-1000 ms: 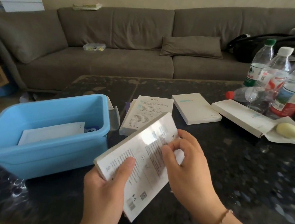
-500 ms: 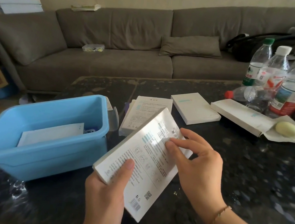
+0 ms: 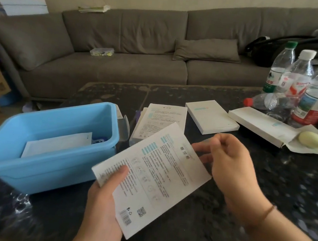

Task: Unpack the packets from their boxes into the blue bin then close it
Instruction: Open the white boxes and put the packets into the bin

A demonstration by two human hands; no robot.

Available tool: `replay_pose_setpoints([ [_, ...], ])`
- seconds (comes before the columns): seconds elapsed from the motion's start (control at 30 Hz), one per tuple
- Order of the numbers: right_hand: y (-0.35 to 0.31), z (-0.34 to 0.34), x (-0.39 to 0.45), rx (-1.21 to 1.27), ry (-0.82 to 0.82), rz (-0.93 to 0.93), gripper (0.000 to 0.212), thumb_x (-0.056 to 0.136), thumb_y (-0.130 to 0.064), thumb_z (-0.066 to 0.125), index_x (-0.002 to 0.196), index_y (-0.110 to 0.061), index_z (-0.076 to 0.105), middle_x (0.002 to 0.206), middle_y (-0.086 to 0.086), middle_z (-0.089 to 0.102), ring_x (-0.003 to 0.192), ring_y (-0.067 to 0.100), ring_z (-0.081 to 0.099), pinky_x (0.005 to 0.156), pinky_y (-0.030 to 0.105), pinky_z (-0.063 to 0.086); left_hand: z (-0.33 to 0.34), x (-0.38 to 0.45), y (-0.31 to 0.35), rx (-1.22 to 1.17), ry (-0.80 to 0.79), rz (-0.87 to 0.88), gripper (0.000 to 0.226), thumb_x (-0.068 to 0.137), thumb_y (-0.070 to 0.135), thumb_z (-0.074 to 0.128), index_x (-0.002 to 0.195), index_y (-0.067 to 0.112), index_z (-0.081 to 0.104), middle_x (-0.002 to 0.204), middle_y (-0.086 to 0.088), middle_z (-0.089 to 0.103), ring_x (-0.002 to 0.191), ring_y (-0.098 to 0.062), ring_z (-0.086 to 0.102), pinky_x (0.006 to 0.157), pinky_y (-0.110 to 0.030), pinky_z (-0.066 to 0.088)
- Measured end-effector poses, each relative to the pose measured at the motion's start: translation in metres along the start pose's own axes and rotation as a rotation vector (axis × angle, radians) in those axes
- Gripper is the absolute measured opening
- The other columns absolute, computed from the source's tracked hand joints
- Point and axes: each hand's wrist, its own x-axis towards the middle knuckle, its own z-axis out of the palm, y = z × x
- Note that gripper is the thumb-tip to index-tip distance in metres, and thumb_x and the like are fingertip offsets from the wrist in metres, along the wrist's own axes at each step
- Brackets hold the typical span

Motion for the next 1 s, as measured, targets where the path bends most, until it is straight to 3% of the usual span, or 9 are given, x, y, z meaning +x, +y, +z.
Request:
replay_pose_setpoints([
  [0.17, -0.006, -0.027, 0.017, 0.08, -0.358, 0.167, 0.037, 0.107, -0.025, 0.035, 0.098, -0.004, 0.064, 0.087, 0.004, 0.078, 0.078, 0.025, 0.07, 0.07, 0.037, 0.053, -0.007, 0.0, 0.004, -0.038, -0.035, -0.066, 0.028, 0.075, 0.025, 0.061, 0.095, 0.017, 0.079, 0.104, -0.014, 0.076, 0.087, -0.031, 0.075, 0.08, -0.05, 0.047],
  [0.3, 0.009, -0.029, 0.022, 0.275, -0.61, 0.301, 0.044, 0.106, -0.02, 0.035, 0.078, -0.006, 0.066, 0.089, 0.019, 0.069, 0.079, 0.031, 0.064, 0.063, 0.036, 0.055, -0.011, -0.001, 0.007, -0.022, -0.073, -0.087, 0.025, 0.073, 0.025, 0.059, 0.078, 0.017, 0.082, 0.092, -0.015, 0.077, 0.071, -0.03, 0.076, 0.073, -0.045, 0.046],
  [0.47, 0.021, -0.019, 0.015, 0.534, -0.822, 0.506, 0.029, 0.098, -0.013, 0.045, 0.104, -0.004, 0.072, 0.105, 0.018, 0.072, 0.089, 0.029, 0.072, 0.075, 0.043, 0.06, -0.014, -0.002, 0.005, -0.053, -0.077, -0.105, 0.028, 0.073, 0.027, 0.058, 0.083, 0.015, 0.082, 0.087, -0.015, 0.076, 0.069, -0.031, 0.073, 0.073, -0.045, 0.046],
  [0.57, 0.017, -0.027, 0.021, 0.485, -0.665, 0.468, 0.026, 0.099, -0.009, 0.044, 0.109, -0.007, 0.068, 0.101, 0.014, 0.073, 0.084, 0.028, 0.07, 0.07, 0.041, 0.059, -0.016, -0.002, 0.006, -0.053, -0.056, -0.112, 0.028, 0.073, 0.028, 0.06, 0.086, 0.013, 0.08, 0.089, -0.016, 0.075, 0.074, -0.033, 0.071, 0.073, -0.045, 0.046],
  [0.67, 0.013, -0.032, 0.023, 0.53, -0.073, 0.255, 0.032, 0.089, 0.011, 0.041, 0.1, -0.007, 0.065, 0.085, 0.01, 0.071, 0.062, 0.022, 0.064, 0.055, 0.034, 0.055, -0.018, -0.001, 0.009, -0.064, -0.049, -0.114, 0.031, 0.071, 0.028, 0.062, 0.092, 0.012, 0.078, 0.089, -0.017, 0.075, 0.073, -0.033, 0.072, 0.074, -0.046, 0.046],
  [0.73, 0.001, -0.036, 0.007, 0.477, 0.133, -0.071, 0.034, 0.083, 0.018, 0.04, 0.084, -0.009, 0.061, 0.079, 0.012, 0.068, 0.054, 0.024, 0.061, 0.047, 0.033, 0.052, -0.019, 0.0, 0.011, -0.065, -0.05, -0.11, 0.034, 0.067, 0.029, 0.067, 0.094, 0.012, 0.078, 0.089, -0.017, 0.075, 0.075, -0.034, 0.072, 0.076, -0.047, 0.046],
  [0.83, -0.006, -0.039, -0.026, 0.171, 0.009, -0.411, 0.022, 0.085, 0.007, 0.058, 0.075, -0.011, 0.062, 0.071, 0.011, 0.07, 0.054, 0.027, 0.066, 0.046, 0.038, 0.052, -0.019, 0.003, 0.013, -0.067, -0.043, -0.086, 0.029, 0.067, 0.027, 0.066, 0.088, 0.013, 0.081, 0.091, -0.016, 0.076, 0.076, -0.034, 0.073, 0.078, -0.048, 0.047],
  [0.93, -0.002, -0.044, -0.038, -0.028, -0.148, -0.36, 0.014, 0.077, -0.022, 0.074, 0.073, -0.018, 0.062, 0.067, 0.009, 0.07, 0.053, 0.026, 0.065, 0.05, 0.041, 0.053, -0.016, 0.004, 0.014, -0.076, -0.057, -0.04, 0.027, 0.069, 0.026, 0.064, 0.086, 0.014, 0.081, 0.09, -0.015, 0.076, 0.073, -0.032, 0.074, 0.077, -0.048, 0.047],
  [1.0, 0.0, -0.047, -0.035, -0.07, -0.295, -0.263, 0.019, 0.077, -0.024, 0.078, 0.072, -0.019, 0.061, 0.068, 0.007, 0.072, 0.051, 0.02, 0.065, 0.051, 0.037, 0.054, -0.014, 0.004, 0.015, -0.071, -0.074, -0.013, 0.025, 0.073, 0.025, 0.057, 0.077, 0.016, 0.081, 0.084, -0.013, 0.077, 0.067, -0.029, 0.075, 0.073, -0.045, 0.046],
])
